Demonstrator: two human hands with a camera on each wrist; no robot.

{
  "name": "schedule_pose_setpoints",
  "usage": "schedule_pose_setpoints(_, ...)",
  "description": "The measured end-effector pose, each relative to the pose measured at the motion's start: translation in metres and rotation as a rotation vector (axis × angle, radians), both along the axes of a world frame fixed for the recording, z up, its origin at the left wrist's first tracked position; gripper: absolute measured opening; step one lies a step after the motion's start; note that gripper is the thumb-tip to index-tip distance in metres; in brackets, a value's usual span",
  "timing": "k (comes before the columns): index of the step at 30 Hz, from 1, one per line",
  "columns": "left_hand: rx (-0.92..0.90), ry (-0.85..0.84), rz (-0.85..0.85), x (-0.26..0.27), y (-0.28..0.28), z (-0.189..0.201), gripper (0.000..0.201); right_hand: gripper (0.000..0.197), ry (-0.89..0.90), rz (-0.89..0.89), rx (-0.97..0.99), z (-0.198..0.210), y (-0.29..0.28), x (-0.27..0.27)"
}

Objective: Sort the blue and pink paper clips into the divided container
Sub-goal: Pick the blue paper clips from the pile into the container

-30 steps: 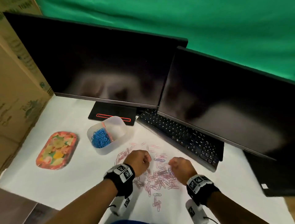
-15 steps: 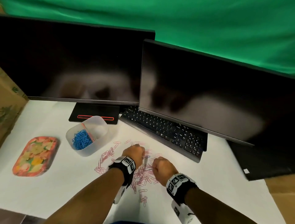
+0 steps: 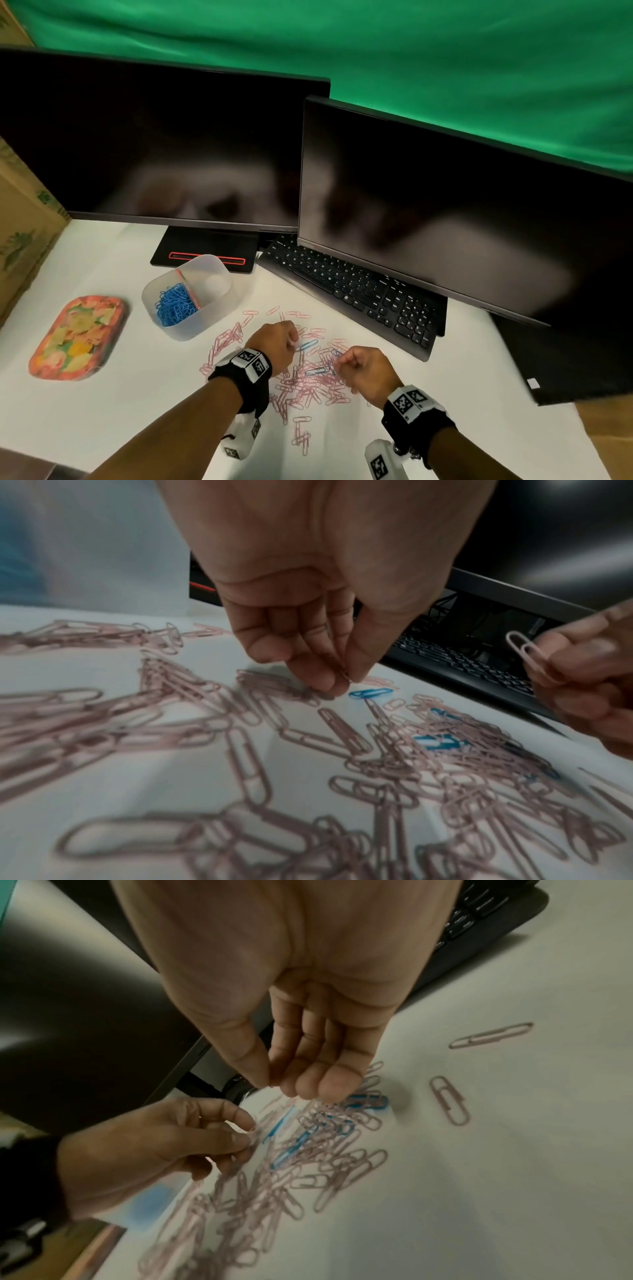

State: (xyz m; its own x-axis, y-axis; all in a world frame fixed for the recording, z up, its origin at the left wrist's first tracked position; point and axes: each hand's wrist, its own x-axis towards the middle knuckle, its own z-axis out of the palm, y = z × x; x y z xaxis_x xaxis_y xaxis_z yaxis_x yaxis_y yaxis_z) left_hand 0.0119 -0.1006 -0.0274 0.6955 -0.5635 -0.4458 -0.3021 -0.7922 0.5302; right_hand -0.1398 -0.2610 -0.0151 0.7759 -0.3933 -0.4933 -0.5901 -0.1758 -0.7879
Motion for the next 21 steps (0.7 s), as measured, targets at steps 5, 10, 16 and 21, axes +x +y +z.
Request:
schedule_pose_setpoints(5, 0.127, -0.108, -0.018, -0.002, 0.006, 0.005, 0.017, 0.02, 0.108, 0.204, -0.294, -0.004, -0.002, -0.012)
schedule_pose_setpoints(10, 0.121, -0.177, -0.108, -0.007, -0.01, 0.005, 0.023, 0.018, 0.305, 0.419, -0.55, 0.003, 0.004, -0.011)
schedule_pose_setpoints(16, 0.214, -0.216, -0.235, -0.013, -0.033, 0.003, 0.023, 0.02, 0.17, 0.557, -0.722, 0.013, 0.019, 0.017)
schedule_pose_setpoints(21, 0.246, -0.189, -0.199, -0.012, -0.031, 0.001, 0.023, 0.03, 0.269, 0.658, -0.774, 0.006, 0.028, 0.037)
